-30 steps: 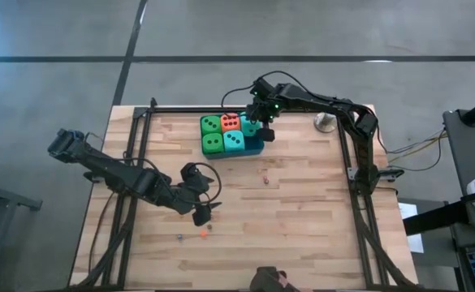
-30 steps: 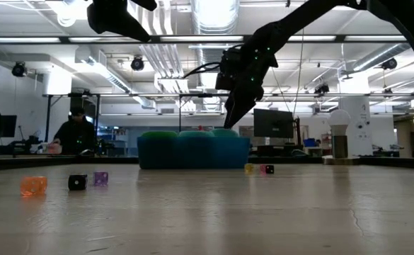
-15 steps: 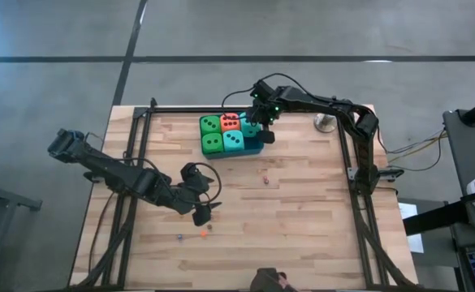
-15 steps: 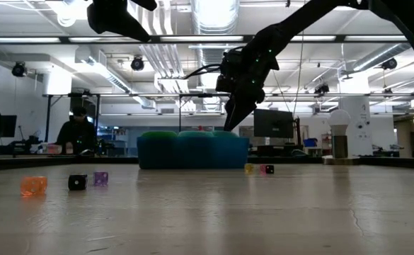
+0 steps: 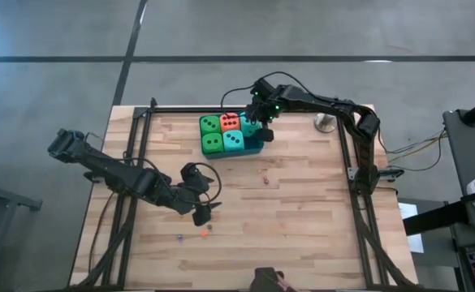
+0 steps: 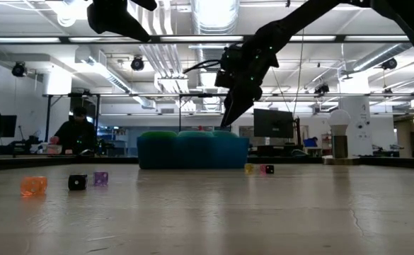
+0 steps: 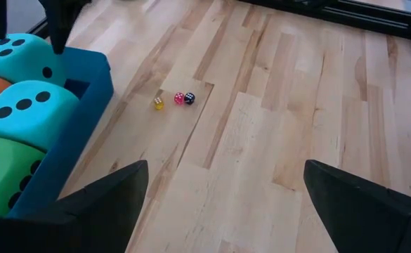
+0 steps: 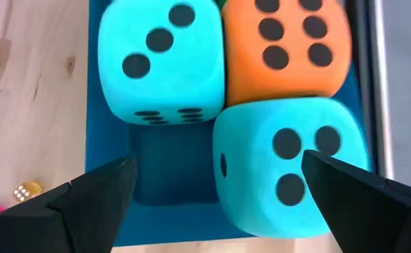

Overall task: Pick & Place Dice
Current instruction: Put the blue dice into the blue bin

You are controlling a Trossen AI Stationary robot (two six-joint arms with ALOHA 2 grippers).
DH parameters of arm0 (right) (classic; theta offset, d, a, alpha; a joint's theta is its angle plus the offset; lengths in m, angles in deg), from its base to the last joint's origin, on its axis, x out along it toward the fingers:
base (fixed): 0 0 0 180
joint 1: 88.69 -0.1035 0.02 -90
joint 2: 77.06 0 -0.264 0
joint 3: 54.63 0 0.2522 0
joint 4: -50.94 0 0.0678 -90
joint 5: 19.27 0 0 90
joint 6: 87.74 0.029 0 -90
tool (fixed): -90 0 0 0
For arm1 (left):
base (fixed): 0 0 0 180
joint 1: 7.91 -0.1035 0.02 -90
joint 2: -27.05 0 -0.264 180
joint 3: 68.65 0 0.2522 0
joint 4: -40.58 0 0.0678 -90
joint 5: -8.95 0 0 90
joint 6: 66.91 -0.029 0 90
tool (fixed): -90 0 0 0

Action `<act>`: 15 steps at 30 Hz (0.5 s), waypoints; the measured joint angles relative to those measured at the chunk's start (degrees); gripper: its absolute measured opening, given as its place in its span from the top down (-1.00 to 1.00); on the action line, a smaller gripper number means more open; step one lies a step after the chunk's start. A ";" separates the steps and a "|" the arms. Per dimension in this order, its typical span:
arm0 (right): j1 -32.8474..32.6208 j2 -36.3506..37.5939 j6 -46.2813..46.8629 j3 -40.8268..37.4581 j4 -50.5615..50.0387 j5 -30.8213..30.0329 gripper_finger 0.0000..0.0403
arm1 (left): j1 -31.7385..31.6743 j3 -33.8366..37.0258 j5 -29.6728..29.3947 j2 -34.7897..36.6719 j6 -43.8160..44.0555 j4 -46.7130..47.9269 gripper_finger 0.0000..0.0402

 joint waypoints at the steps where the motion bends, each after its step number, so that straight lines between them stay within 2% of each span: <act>1: -0.04 -0.42 -0.02 0.00 0.02 0.00 -0.99 | 0.00 0.00 -0.01 0.00 0.00 0.00 -0.91; 15: -0.28 -3.01 -0.26 0.04 0.41 0.92 -0.99 | 0.01 0.01 -0.01 0.00 0.02 0.00 -0.90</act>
